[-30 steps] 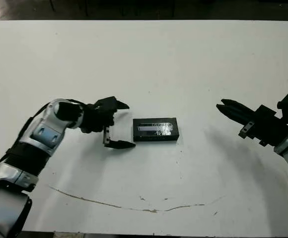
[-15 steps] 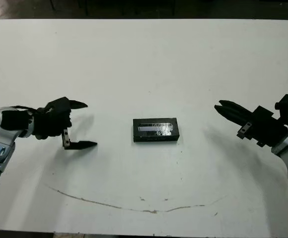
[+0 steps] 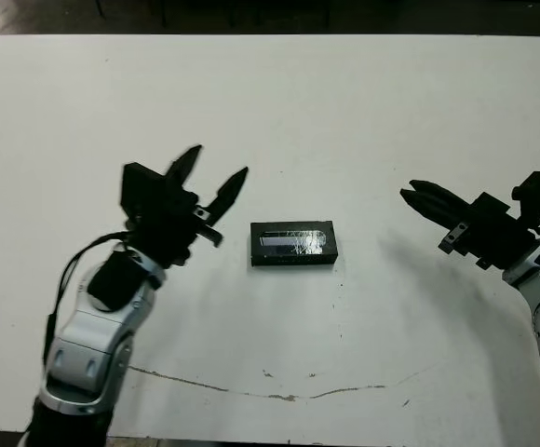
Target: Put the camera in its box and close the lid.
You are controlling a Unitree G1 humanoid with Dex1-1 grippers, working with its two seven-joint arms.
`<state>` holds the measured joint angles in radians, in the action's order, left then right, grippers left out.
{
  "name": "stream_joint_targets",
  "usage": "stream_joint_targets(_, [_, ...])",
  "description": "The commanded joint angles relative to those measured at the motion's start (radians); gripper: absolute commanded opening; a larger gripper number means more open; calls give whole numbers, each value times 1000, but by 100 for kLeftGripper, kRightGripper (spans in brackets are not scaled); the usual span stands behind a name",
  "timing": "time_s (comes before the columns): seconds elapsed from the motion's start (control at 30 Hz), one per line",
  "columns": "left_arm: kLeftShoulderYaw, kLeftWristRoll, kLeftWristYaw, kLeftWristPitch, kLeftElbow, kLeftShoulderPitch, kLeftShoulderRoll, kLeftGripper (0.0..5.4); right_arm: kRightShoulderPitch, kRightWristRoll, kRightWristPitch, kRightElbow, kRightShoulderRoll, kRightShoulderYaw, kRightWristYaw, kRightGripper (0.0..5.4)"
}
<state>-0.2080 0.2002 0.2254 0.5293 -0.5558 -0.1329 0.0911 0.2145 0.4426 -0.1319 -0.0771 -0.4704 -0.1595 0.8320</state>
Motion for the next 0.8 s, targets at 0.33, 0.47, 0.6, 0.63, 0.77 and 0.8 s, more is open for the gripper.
stream_joint_targets(0.33, [-219,-108,-110,155,188,-17,-109,3,-47,-27,16,44,12,14,-36,0])
stream_joint_targets(0.47, [-230,-128,-137,173,249,-2,-131,3,-59,-24,2,57,15,14,-50,0])
stream_joint_targets(0.6, [-197,-132,-183,239,277,2,-168,3,-59,-18,12,48,18,14,-42,0])
stream_joint_targets(0.63, [-193,-136,-191,256,276,1,-172,3,-59,-16,14,47,19,14,-39,0])
stream_joint_targets(0.77, [-179,-143,-201,362,249,-10,-171,3,-62,-3,0,47,18,9,-32,0])
stream_joint_targets(0.8, [-178,-138,-194,376,239,-7,-166,3,-60,-1,13,39,21,8,-25,0])
